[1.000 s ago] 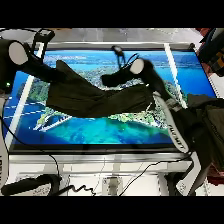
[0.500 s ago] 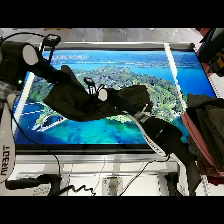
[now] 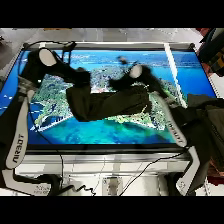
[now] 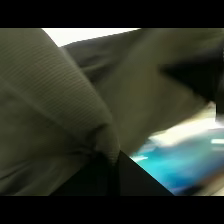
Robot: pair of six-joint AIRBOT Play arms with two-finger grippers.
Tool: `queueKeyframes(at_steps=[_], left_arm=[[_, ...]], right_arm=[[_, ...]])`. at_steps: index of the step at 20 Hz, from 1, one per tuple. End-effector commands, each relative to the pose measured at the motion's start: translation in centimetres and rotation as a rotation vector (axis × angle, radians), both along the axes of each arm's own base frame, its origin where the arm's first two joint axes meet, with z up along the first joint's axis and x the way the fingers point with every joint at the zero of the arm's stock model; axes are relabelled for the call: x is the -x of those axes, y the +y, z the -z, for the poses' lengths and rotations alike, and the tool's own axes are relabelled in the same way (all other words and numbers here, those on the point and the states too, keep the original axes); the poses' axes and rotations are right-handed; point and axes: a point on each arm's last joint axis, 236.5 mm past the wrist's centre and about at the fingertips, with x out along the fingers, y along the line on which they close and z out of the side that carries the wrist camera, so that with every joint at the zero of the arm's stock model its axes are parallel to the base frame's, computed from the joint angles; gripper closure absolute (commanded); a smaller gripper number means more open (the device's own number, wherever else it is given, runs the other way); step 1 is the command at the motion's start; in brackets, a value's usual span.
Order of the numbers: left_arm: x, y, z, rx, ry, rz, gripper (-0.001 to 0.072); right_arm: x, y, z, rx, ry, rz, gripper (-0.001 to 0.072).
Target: Fold the clothes and pants, and hang the long-sleeved shirts on hangers.
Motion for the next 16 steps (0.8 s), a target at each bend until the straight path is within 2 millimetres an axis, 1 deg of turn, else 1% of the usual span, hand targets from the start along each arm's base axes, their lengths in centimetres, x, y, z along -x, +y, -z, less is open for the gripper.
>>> queueKeyframes(at_steps=[1,2,3,4,5,6,7,8,9,10,11,12,13,14,15,16], left_arm=[[-0.4,-10.0,-3.3,0.337,-0.035,0.015,0.0688],[-0.4,-12.7,-3.1,0.365,-0.067,0.021,0.0688],[-0.1,-15.4,-2.5,0.378,-0.092,0.025,0.0688],[0.4,-17.8,-1.6,0.389,-0.108,0.031,0.0687],[0.7,-20.1,-0.5,0.398,-0.124,0.028,0.0669],[0.8,-21.9,0.6,0.408,-0.137,0.018,0.0505],[0.9,-23.4,1.6,0.419,-0.15,0.006,0.0106],[1.3,-24.5,2.2,0.427,-0.151,0.005,-0.0004],[2.0,-25.1,2.4,0.424,-0.149,0.018,-0.0013],[2.1,-25.2,2.4,0.415,-0.159,0.029,-0.0012],[2.1,-25.0,1.9,0.396,-0.203,0.065,-0.0012],[1.7,-24.2,1.3,0.365,-0.265,0.106,-0.0012],[1.1,-22.9,0.6,0.318,-0.33,0.154,-0.0011],[0.6,-21.2,0.3,0.262,-0.369,0.192,-0.0003],[0.0,-18.9,0.6,0.188,-0.377,0.217,0.0001],[-0.5,-16.1,1.2,0.107,-0.365,0.237,0.0001]], right_arm=[[-1.4,-13.1,-3.4,0.053,0.005,0.161,0.0687],[-1.3,-15.9,-4.0,0.055,0.011,0.206,0.0687],[-1.2,-18.2,-4.4,0.056,0.019,0.243,0.0687],[-1.0,-20.1,-4.6,0.058,0.029,0.273,0.0687],[-0.8,-21.9,-4.5,0.059,0.044,0.301,0.0687],[-0.6,-23.3,-4.3,0.062,0.058,0.324,0.0686],[-0.5,-24.6,-4.1,0.068,0.064,0.345,0.0686],[-0.5,-26.1,-4.0,0.086,0.063,0.369,0.0686],[-0.3,-27.5,-3.8,0.113,0.063,0.387,0.0686],[-0.1,-28.9,-3.6,0.144,0.061,0.39,0.0687],[0.3,-30.4,-3.4,0.181,0.063,0.377,0.0687],[1.0,-31.5,-3.0,0.22,0.068,0.333,0.0686],[1.6,-32.6,-2.7,0.233,0.076,0.304,0.0687],[2.1,-33.5,-2.1,0.21,0.097,0.324,0.0687],[2.7,-33.9,-1.3,0.18,0.115,0.313,0.0687],[3.5,-33.7,-0.3,0.129,0.13,0.267,0.0688]])
